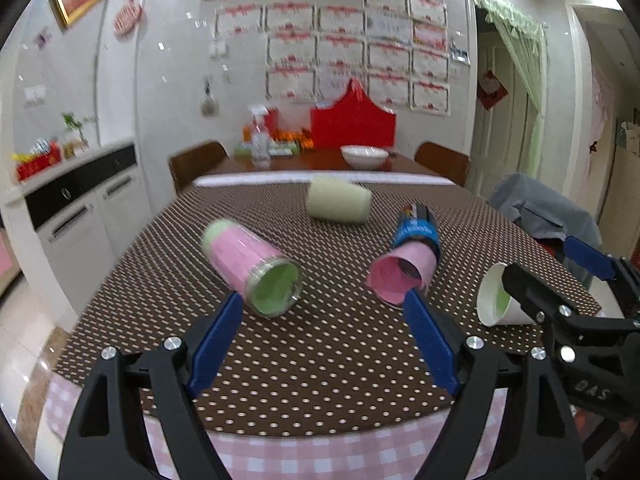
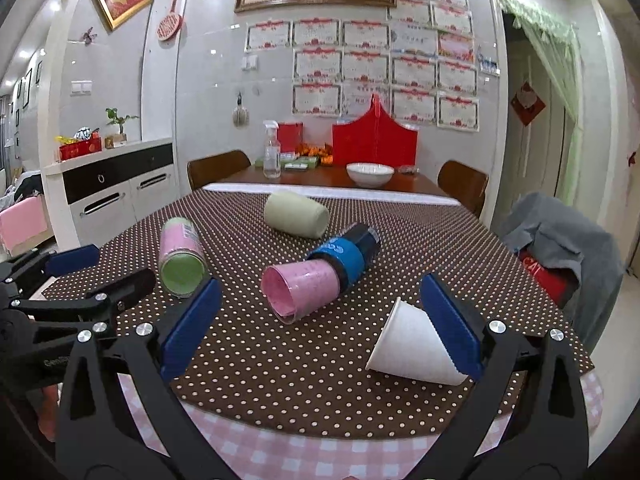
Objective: Flip cup upside down
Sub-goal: 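Reach the left tool to the blue-black CoolTowel can and close on it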
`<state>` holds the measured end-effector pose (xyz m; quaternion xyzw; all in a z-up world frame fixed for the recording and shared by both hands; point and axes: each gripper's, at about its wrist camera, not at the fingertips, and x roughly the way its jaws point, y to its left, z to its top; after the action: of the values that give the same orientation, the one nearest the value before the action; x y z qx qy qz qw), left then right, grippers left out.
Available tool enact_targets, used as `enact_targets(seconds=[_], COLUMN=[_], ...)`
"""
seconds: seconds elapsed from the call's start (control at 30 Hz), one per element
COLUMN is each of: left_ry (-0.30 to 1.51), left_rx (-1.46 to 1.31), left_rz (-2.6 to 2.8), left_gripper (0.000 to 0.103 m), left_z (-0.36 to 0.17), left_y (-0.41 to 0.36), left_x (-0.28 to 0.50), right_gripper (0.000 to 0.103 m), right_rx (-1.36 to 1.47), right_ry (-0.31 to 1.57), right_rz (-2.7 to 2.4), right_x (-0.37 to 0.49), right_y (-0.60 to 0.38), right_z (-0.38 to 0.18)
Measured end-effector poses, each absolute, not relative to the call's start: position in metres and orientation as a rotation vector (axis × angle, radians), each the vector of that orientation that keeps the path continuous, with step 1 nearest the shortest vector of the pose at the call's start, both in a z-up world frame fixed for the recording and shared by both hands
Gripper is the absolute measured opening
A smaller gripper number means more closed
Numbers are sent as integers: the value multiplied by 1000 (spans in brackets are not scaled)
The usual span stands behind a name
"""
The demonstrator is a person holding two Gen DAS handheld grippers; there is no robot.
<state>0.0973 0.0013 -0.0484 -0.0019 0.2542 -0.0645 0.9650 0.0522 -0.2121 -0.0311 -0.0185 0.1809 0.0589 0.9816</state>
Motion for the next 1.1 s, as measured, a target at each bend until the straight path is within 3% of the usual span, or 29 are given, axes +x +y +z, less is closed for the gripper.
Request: enact_targets(seconds=[0.4,0.7,1.1], left_ry=[670,835,1033], left_rx=[-13,81,92], left_rz=[-278,-419,-424], left_gripper=[81,81,81], left_z=[-41,-31,-59], left_y=[-27,-99,-158], left_x=[160,231,327], right_gripper=[97,97,97], right_rx=[39,77,116], right_ry=[422,475,596], right_rz=[41,-60,-57], right_x=[93,141,205], right_y=[-261,-307,-359], right_z=[-20,-17,-31])
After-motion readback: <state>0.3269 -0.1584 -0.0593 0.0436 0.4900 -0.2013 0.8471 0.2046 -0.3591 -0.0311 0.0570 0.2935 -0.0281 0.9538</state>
